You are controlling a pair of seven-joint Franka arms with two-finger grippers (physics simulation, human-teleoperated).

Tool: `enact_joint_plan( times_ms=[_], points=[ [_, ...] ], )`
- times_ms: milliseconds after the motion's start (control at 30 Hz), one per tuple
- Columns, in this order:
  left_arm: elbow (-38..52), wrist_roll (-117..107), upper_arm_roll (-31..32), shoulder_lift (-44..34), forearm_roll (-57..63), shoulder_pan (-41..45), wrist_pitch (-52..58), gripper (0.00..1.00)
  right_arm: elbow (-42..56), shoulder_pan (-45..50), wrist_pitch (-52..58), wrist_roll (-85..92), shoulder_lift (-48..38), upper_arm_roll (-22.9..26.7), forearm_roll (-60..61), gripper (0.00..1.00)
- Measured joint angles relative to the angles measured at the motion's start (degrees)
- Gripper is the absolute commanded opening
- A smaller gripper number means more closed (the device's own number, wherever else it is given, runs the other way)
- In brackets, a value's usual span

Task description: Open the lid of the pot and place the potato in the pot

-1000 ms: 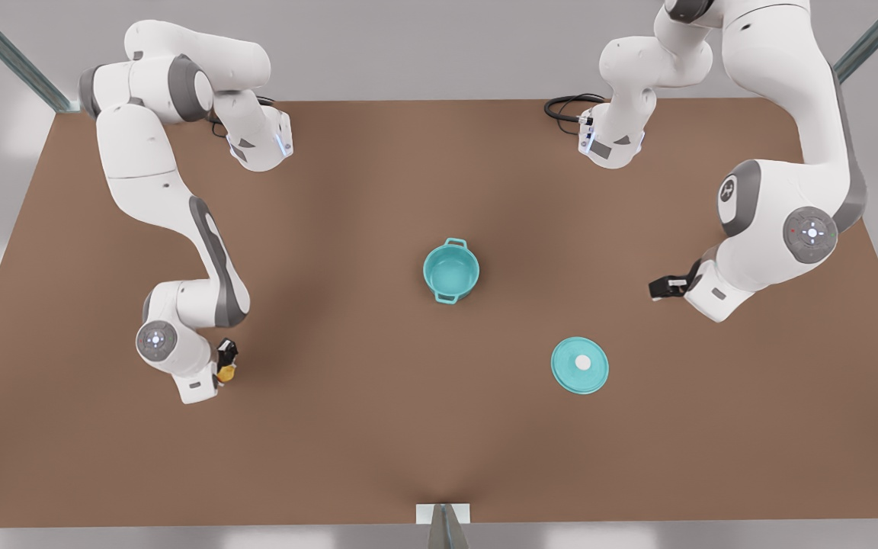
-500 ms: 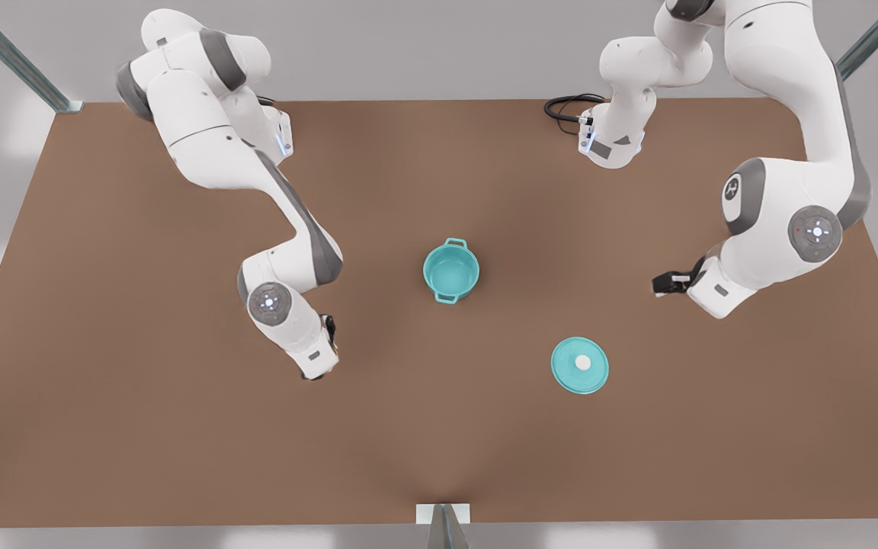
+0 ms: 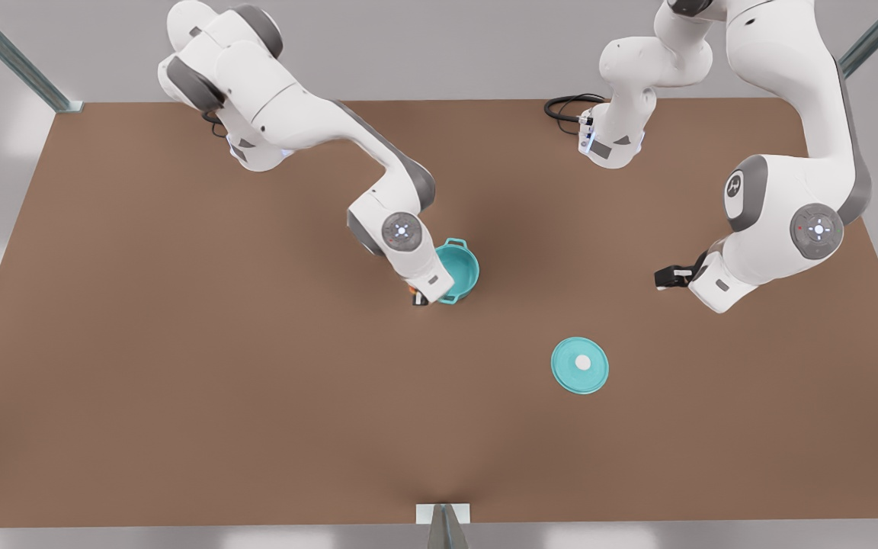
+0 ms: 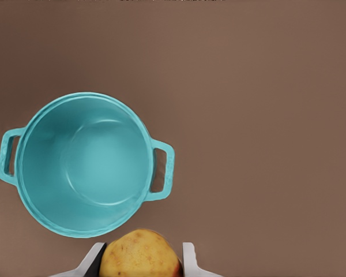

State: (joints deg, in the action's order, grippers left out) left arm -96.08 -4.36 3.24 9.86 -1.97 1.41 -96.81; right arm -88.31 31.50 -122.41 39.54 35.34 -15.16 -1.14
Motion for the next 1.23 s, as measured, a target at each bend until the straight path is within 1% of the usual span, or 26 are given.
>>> enact_joint_plan(
  times_ms=[200,500,533,567,700,733,767,800,867,933,967,1033,1167,1233],
  points=[
    [-1.4,0.3,0.0,-0.7,0.0,0.0,-0.1,1.0,-1.4,3.7,0.2,-8.1,0.3,-0.1,0.0,0.51],
    [-2.2,0.7,0.0,-1.0,0.0,0.0,0.0,1.0,-2.0,6.8,-5.0,-18.5,4.6,-0.1,0.1,0.52],
    [-2.1,0.7,0.0,-1.0,0.0,0.0,0.0,1.0,-2.0,6.9,-5.5,-19.4,4.7,-0.1,0.0,0.69],
    [-2.1,0.8,0.0,-1.0,0.0,0.0,0.0,1.0,-2.0,7.0,-6.0,-20.4,4.8,0.0,-0.1,1.0],
    [-1.1,0.8,0.3,-0.9,0.1,0.1,-0.4,1.0,-2.0,6.9,-7.3,-23.6,4.7,0.0,-0.5,1.0],
    [-0.6,0.9,0.3,-0.8,0.1,0.1,-0.6,1.0,-1.9,6.3,-7.1,-24.3,3.2,0.4,-0.6,1.0],
    [0.0,0.9,0.3,-0.6,0.1,0.1,-0.7,1.0,-1.4,3.7,-5.9,-24.9,0.3,0.8,-0.7,1.0],
    [0.3,0.9,0.3,-0.5,0.1,0.1,-0.8,1.0,1.2,-1.2,-3.3,-25.4,-2.4,1.2,-0.7,1.0],
    [0.6,1.0,0.2,-0.4,0.0,0.1,-0.9,1.0,10.3,-15.4,4.3,-26.1,-4.7,1.8,-0.8,1.0],
    [0.7,1.0,0.1,-0.3,-0.2,0.0,-0.9,1.0,13.9,-29.4,10.9,-26.6,-5.2,1.7,-0.9,1.0],
    [0.8,1.0,0.1,-0.3,-0.2,0.0,-0.9,1.0,14.4,-34.2,13.8,-26.5,-5.3,1.5,-1.0,1.0],
    [0.8,1.1,0.1,-0.2,-0.3,0.0,-0.9,1.0,14.7,-38.4,19.4,-26.4,-5.3,1.4,-1.0,1.0],
    [0.9,1.2,0.0,-0.2,-0.3,0.0,-0.8,1.0,14.8,-39.4,26.9,-26.3,-5.5,1.8,-1.0,1.0],
    [0.9,1.3,0.0,-0.3,-0.3,0.0,-0.7,1.0,14.7,-39.4,30.5,-26.2,-5.5,3.7,-1.0,1.0]
  ],
)
